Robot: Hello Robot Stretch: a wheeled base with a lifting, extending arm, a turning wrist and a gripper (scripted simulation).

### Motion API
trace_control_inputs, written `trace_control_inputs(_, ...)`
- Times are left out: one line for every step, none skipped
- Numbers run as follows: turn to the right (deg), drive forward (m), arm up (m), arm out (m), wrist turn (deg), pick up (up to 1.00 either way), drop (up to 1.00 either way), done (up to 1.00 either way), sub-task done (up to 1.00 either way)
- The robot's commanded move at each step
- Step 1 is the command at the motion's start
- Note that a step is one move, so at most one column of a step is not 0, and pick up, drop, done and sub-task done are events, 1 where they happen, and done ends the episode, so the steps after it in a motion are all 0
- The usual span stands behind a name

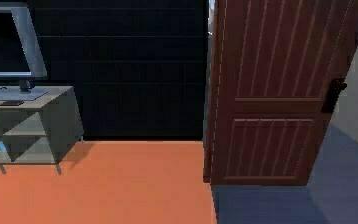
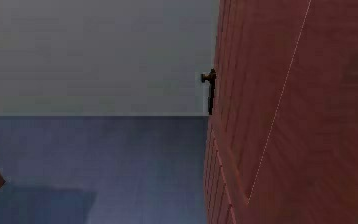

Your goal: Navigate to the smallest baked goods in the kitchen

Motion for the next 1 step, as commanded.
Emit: trace_control_inputs(-21.0, 0.00, 0.00, 0.00, 0.0, 0.00, 0.00, 0.00, 0.00)
